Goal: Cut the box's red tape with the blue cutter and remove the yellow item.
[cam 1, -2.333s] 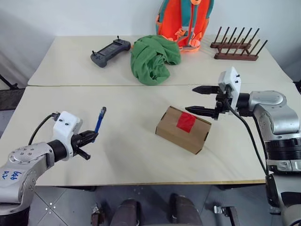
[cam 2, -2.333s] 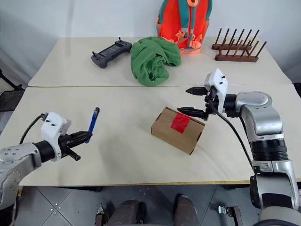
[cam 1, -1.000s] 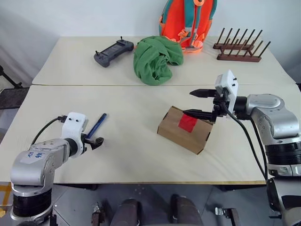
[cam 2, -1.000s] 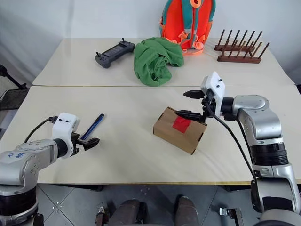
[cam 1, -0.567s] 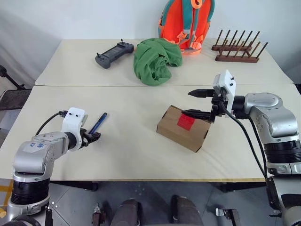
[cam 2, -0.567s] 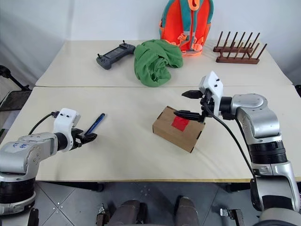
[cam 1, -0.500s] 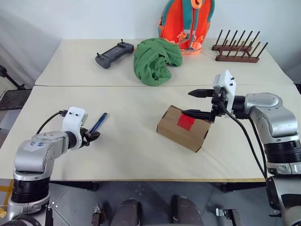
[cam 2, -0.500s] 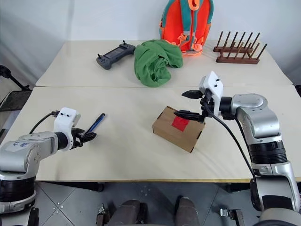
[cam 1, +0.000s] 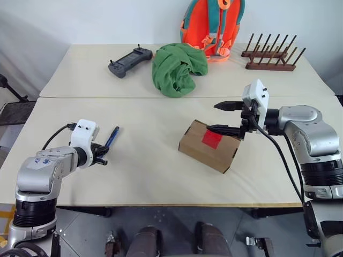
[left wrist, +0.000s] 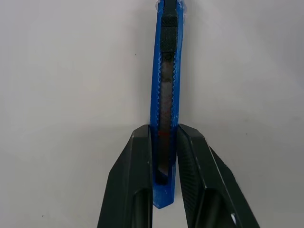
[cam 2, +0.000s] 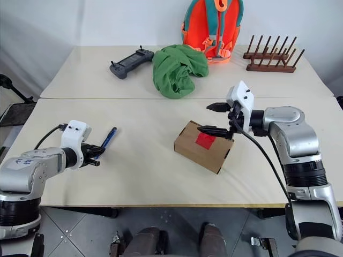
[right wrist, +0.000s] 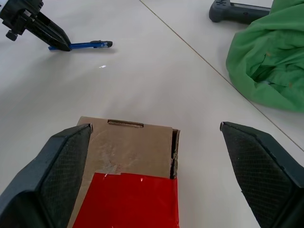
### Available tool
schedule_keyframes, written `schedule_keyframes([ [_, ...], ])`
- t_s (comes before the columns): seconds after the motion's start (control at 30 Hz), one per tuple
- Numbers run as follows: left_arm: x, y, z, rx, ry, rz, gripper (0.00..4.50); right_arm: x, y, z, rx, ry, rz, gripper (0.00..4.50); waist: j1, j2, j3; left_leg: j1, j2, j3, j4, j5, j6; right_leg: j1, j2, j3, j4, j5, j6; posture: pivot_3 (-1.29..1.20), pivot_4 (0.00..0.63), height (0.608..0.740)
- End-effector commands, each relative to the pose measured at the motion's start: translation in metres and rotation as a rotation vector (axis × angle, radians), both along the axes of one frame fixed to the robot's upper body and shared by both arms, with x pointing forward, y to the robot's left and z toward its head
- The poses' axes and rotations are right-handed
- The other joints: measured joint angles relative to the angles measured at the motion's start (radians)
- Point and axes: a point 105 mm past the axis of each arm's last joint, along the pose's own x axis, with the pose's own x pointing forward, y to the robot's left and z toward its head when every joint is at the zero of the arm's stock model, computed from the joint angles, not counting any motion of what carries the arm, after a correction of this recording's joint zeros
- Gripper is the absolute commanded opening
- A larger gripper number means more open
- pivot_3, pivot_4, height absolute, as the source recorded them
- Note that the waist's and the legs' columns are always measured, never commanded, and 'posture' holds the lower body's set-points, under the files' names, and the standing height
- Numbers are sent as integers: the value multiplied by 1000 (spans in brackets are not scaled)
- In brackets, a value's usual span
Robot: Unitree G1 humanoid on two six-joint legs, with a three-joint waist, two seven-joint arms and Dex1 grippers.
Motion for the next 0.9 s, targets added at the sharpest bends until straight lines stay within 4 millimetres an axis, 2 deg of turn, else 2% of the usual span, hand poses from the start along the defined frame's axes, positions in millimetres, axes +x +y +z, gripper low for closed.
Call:
schedule_keyframes([
  [0.03,-7,1,-24,-3,103,0,413,-4,-3,13,7,-51,6,4500,0,0,0,0,0,0,0,0,0,0,0,0,0,0,0,0,150,740],
  [0.37,-7,-1,-17,18,71,-48,409,-4,-3,14,10,-53,-1,4500,0,0,0,0,1,0,0,0,0,-1,0,0,0,0,0,0,150,740],
  [0.63,-32,-40,14,-26,-127,-469,409,-12,1,19,-7,-69,45,4500,-3,-1,1,-4,2,4,-5,-1,0,-8,0,0,-1,0,0,0,150,740],
  [0.73,-39,-40,20,15,-215,-619,409,-30,23,20,15,-42,118,4500,-3,-1,1,-6,2,4,-7,-3,-1,-11,1,-2,-2,0,0,0,150,740],
  [0.83,-46,-40,19,65,-235,-738,409,-56,43,15,-5,25,212,3870,-3,-1,1,-6,2,4,-10,-3,-2,-12,2,-5,-4,0,0,0,150,740],
  [0.9,-52,-42,17,88,-231,-820,409,-67,52,11,-28,40,249,3234,-3,-1,1,-6,2,4,-11,-3,-1,-12,2,-5,-4,0,0,0,150,740],
])
